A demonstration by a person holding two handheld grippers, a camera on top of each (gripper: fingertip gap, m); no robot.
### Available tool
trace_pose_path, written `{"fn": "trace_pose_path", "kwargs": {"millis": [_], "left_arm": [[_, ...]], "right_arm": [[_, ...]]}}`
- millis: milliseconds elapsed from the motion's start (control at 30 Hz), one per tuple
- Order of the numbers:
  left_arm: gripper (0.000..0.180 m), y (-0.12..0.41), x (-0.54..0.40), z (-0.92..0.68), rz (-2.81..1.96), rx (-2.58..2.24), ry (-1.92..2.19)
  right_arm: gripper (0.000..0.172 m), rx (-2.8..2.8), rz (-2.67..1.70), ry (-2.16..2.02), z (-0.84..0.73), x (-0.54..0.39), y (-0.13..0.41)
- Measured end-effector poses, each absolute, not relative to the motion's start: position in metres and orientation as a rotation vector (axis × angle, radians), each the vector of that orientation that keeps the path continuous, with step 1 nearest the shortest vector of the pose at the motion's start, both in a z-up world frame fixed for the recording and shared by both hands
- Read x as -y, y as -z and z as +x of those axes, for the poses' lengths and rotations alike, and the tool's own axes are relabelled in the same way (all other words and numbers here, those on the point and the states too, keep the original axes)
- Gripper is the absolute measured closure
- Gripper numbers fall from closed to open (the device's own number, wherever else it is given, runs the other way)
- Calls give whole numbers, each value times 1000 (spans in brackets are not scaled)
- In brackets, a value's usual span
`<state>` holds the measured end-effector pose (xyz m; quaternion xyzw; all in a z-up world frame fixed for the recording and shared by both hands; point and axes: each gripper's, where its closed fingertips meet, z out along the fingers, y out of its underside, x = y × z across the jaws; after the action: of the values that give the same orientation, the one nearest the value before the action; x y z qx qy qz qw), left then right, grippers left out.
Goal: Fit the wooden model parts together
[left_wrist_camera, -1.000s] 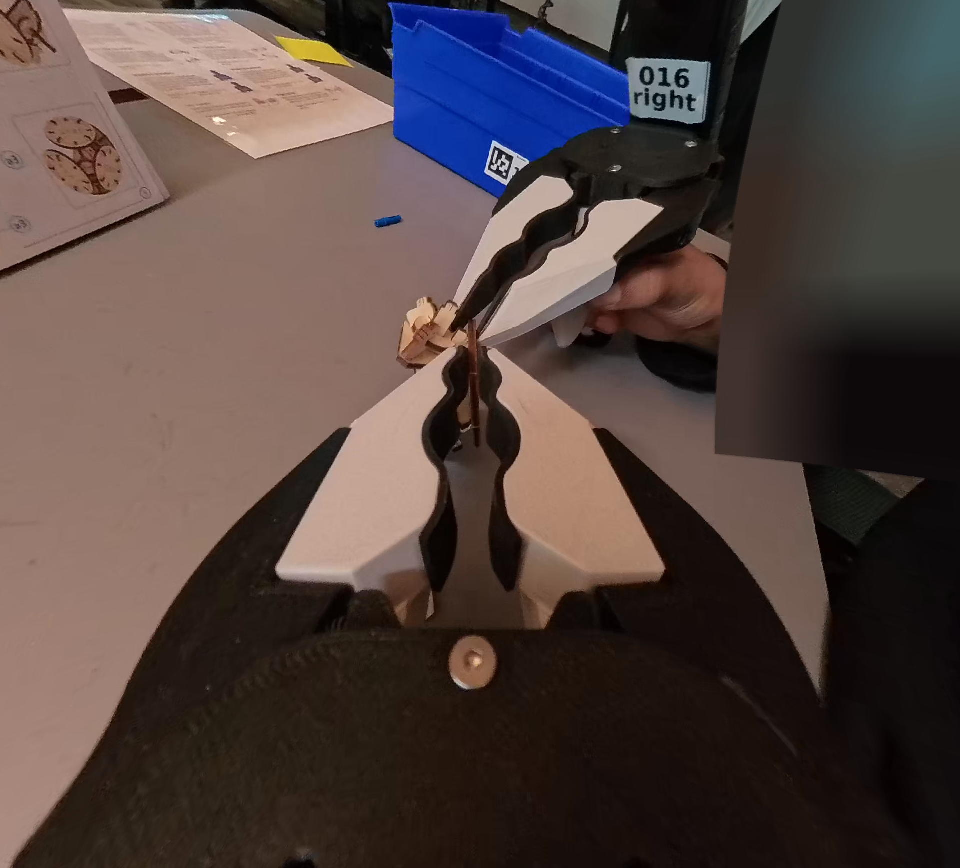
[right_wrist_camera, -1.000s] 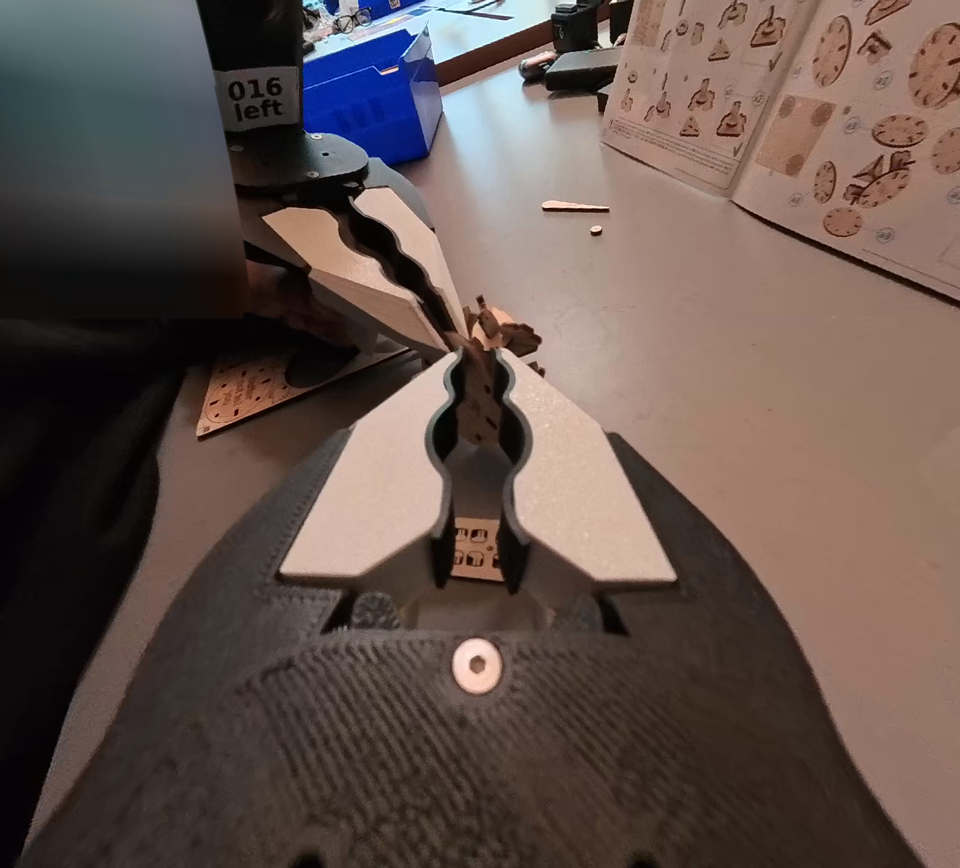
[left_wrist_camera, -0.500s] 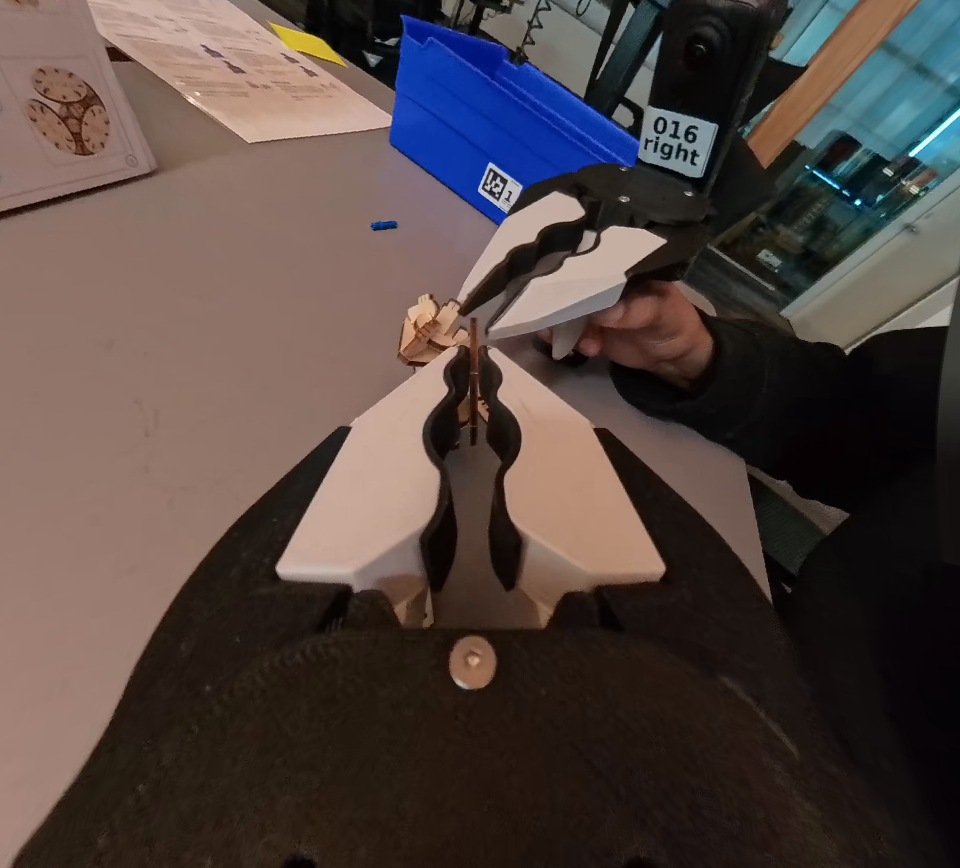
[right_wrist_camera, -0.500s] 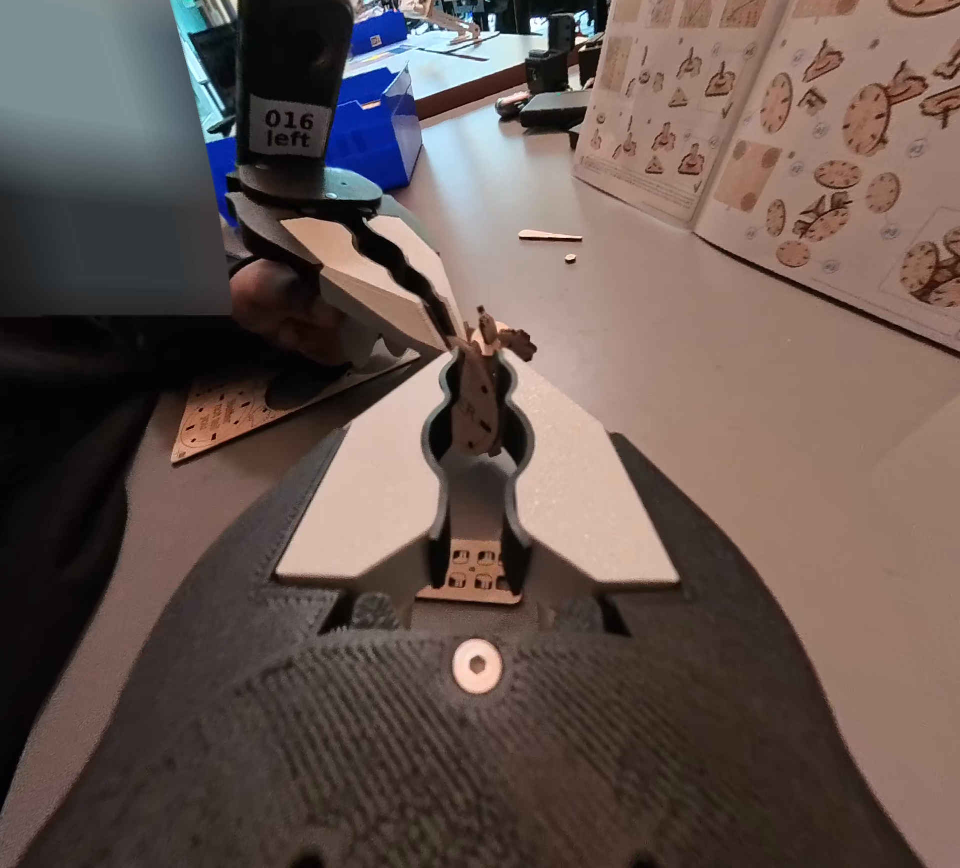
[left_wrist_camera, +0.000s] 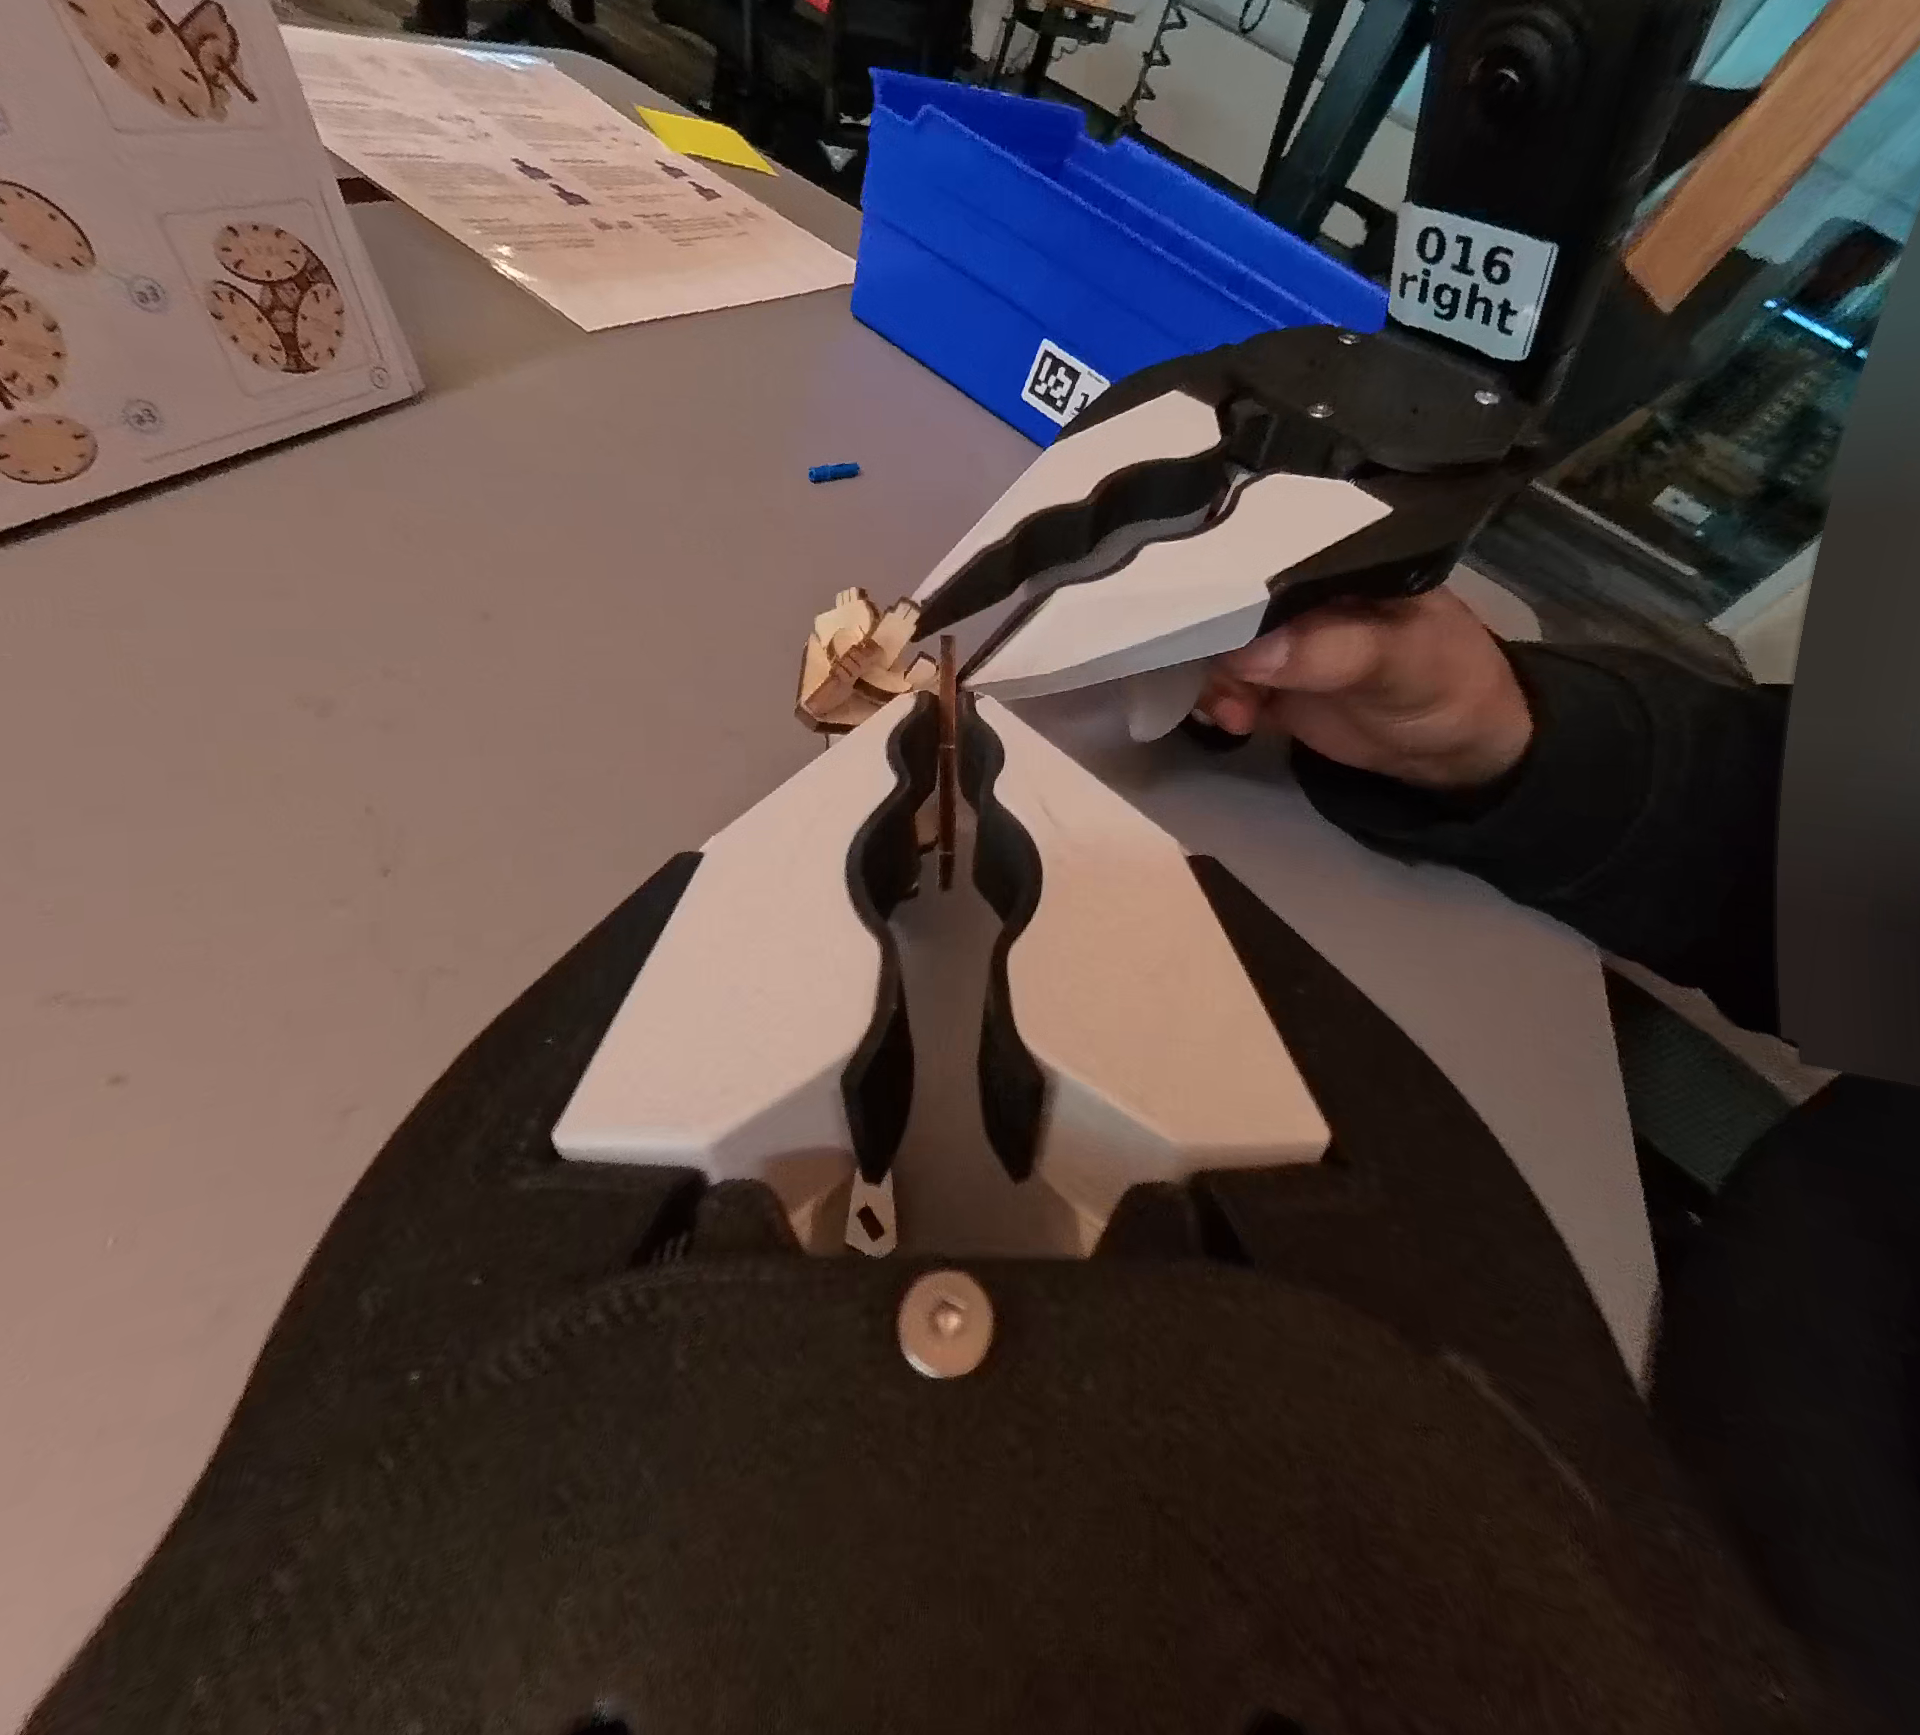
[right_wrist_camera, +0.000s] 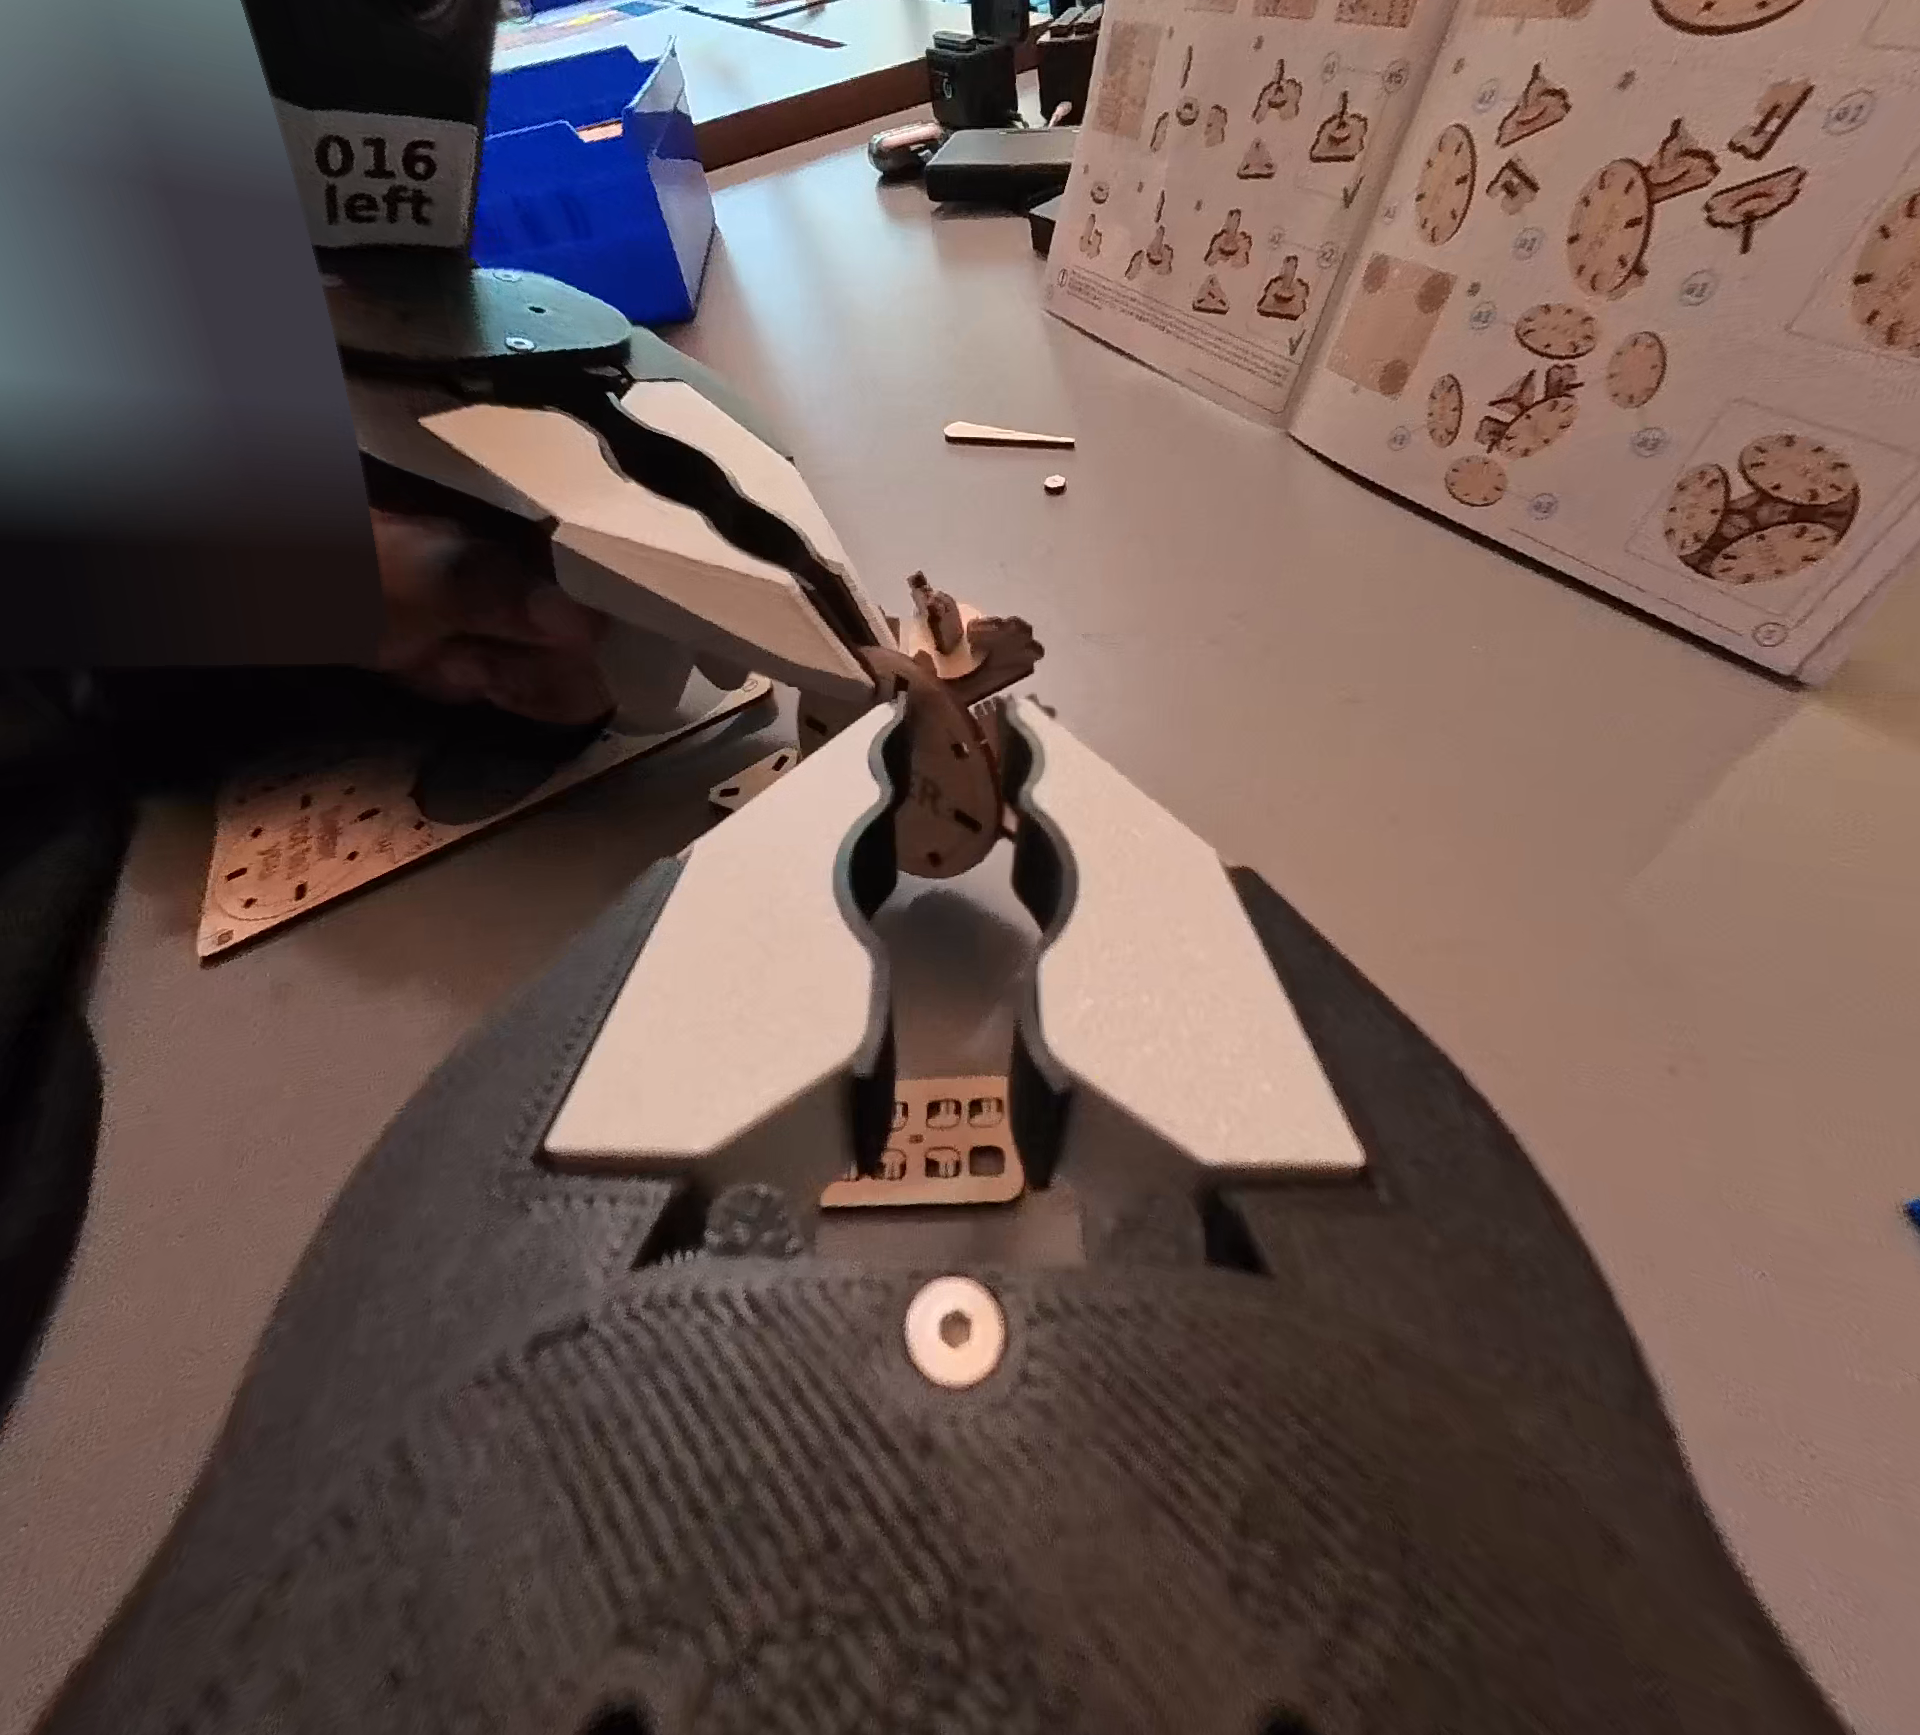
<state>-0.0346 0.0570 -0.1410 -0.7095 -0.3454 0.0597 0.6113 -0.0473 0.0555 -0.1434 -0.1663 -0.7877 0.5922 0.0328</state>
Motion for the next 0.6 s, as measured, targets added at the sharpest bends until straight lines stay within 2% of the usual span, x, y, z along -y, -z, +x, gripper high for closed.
{"fn": "trace_pose_path", "kwargs": {"millis": [600], "left_arm": [[180,146,-58,-37,-1722,793,-335]], "right_arm": [[159,2474,-658,-1876,-49,-55,147]]}}
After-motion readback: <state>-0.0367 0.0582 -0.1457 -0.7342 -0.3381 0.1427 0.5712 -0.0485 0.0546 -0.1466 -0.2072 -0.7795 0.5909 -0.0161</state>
